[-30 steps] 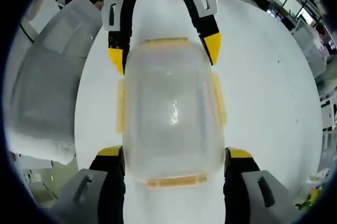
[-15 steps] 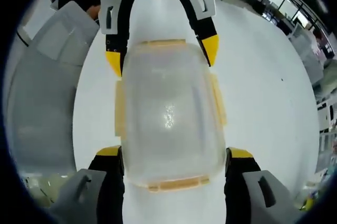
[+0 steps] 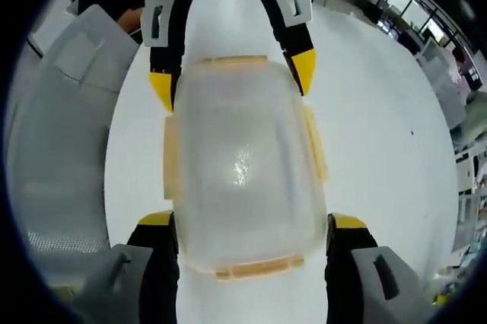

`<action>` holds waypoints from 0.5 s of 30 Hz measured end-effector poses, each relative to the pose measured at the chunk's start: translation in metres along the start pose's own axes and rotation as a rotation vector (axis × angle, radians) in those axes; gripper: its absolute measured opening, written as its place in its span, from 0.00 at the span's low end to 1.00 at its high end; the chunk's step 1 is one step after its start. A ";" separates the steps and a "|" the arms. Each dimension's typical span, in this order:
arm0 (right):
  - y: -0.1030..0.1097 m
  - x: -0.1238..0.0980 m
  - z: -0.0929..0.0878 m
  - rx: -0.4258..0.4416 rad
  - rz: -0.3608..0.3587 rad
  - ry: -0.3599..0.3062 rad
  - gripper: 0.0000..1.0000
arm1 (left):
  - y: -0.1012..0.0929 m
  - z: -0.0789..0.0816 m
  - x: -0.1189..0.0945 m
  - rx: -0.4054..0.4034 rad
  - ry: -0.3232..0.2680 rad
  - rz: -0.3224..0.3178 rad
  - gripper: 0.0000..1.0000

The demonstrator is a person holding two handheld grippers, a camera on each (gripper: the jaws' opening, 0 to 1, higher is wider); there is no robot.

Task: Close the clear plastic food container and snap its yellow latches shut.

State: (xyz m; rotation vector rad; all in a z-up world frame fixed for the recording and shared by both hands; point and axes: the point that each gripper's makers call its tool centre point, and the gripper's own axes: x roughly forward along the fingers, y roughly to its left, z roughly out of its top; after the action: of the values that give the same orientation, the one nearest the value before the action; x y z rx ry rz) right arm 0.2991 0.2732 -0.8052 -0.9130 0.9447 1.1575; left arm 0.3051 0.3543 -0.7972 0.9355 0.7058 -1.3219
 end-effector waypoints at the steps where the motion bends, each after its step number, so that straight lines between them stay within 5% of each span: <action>1: 0.000 0.000 0.001 0.000 -0.003 0.000 0.76 | 0.000 -0.001 0.000 -0.001 -0.005 0.000 0.74; 15: -0.013 0.007 0.007 0.012 -0.037 -0.015 0.77 | 0.012 -0.007 0.000 0.014 -0.036 0.007 0.74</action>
State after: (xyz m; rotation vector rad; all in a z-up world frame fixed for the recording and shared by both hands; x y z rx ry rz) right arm 0.3137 0.2795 -0.8083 -0.9075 0.9177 1.1250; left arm 0.3179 0.3598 -0.7987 0.9225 0.6652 -1.3361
